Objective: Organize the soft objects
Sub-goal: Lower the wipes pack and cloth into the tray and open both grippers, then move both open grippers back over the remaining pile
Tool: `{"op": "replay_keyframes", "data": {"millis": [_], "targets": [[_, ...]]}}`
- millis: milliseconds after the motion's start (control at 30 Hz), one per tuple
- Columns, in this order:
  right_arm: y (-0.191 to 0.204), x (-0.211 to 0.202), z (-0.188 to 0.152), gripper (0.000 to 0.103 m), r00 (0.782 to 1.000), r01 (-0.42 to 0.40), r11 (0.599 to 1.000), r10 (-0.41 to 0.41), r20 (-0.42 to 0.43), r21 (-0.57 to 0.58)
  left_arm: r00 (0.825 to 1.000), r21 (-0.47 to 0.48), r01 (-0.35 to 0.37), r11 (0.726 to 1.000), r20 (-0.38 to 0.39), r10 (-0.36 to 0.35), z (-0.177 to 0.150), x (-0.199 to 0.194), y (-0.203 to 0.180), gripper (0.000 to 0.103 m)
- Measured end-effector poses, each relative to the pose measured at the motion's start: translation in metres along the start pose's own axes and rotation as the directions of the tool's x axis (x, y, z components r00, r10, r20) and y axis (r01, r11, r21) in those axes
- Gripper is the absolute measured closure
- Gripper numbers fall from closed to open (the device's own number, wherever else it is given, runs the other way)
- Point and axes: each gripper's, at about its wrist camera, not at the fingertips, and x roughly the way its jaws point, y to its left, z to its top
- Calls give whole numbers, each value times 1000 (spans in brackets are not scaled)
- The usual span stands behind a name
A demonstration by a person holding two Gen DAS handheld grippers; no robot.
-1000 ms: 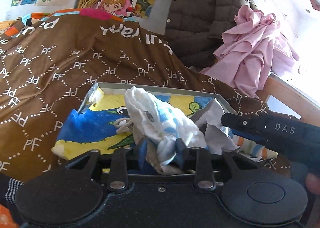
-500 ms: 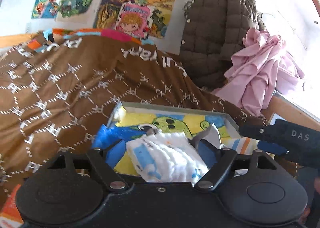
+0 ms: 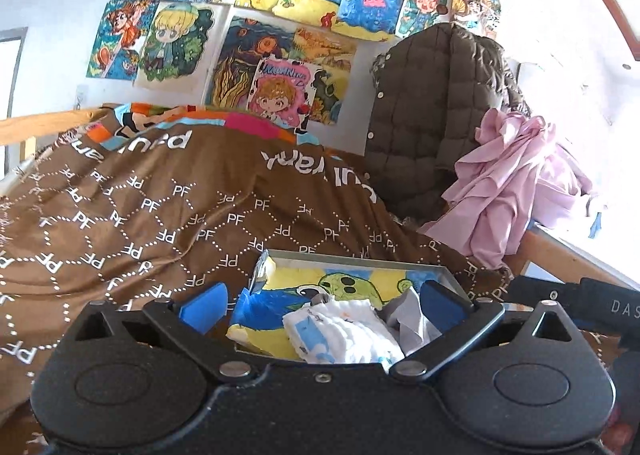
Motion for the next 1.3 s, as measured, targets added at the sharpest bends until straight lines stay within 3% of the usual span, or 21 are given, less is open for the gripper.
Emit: {"op": "replay_keyframes", "data": {"millis": [167, 467, 867, 1033, 1300], "targets": [[16, -34, -4, 0, 1000, 0, 1000, 0, 13, -5, 1000, 32, -14, 999, 11, 14, -4, -32, 0, 1], [41, -82, -28, 0, 1000, 25, 999, -25, 1, -43, 1000, 8, -22, 1000, 1, 22, -14, -76, 6, 1], [57, -109, -71, 0, 996, 61, 993, -68, -66, -98, 1000, 83, 7, 997, 4, -7, -42, -114, 11, 1], [65, -113, -91, 0, 991, 62, 990, -76, -109, -131, 1000, 114, 3, 994, -28, 0, -58, -118, 16, 1], [69, -118, -108, 0, 984, 60, 989, -81, -159, -136, 988, 89, -42, 995, -143, 55, -82, -109, 31, 1]]}}
